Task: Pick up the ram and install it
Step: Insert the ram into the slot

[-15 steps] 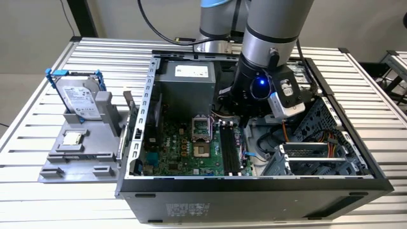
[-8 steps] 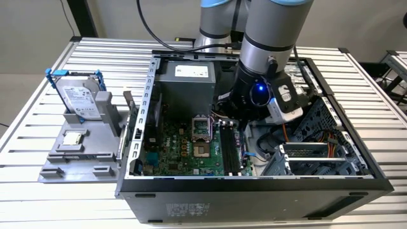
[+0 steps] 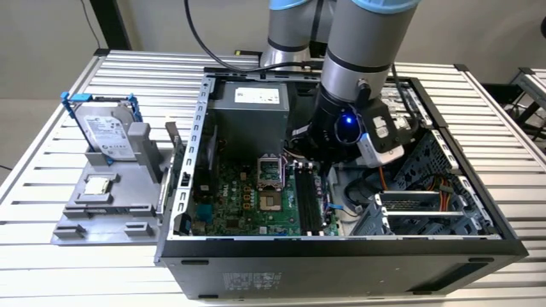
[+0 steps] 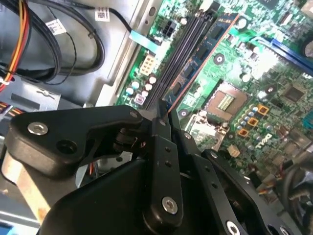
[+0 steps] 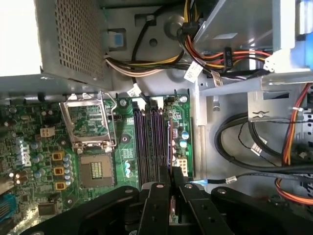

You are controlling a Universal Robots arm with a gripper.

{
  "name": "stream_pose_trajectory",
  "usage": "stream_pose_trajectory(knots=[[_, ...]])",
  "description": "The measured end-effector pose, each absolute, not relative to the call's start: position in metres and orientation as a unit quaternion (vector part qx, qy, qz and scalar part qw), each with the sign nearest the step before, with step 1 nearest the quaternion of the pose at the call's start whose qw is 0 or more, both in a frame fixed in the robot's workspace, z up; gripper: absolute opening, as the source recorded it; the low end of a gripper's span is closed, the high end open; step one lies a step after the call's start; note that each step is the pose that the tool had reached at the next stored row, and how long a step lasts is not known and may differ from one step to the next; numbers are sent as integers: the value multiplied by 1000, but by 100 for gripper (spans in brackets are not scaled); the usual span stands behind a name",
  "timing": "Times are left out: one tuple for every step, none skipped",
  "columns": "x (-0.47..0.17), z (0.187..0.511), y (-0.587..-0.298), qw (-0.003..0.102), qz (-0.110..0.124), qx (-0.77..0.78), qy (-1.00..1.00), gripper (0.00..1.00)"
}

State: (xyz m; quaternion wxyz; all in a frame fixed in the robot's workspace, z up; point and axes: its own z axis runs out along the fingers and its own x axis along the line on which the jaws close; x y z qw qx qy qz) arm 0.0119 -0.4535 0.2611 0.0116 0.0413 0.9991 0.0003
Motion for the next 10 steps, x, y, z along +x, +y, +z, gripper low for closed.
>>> stream_pose_trajectory(knots=[[12, 259, -453, 12, 0, 39, 999, 0], [13, 258, -453, 11, 0, 36, 999, 0], [13, 256, -453, 12, 0, 33, 999, 0], [14, 254, -453, 12, 0, 30, 999, 0], [14, 252, -453, 12, 0, 28, 1000, 0], [14, 250, -453, 12, 0, 27, 1000, 0], [14, 249, -453, 12, 0, 27, 1000, 0], [14, 247, -453, 12, 0, 26, 1000, 0], [14, 245, -453, 12, 0, 26, 1000, 0], [14, 243, -453, 12, 0, 25, 1000, 0]])
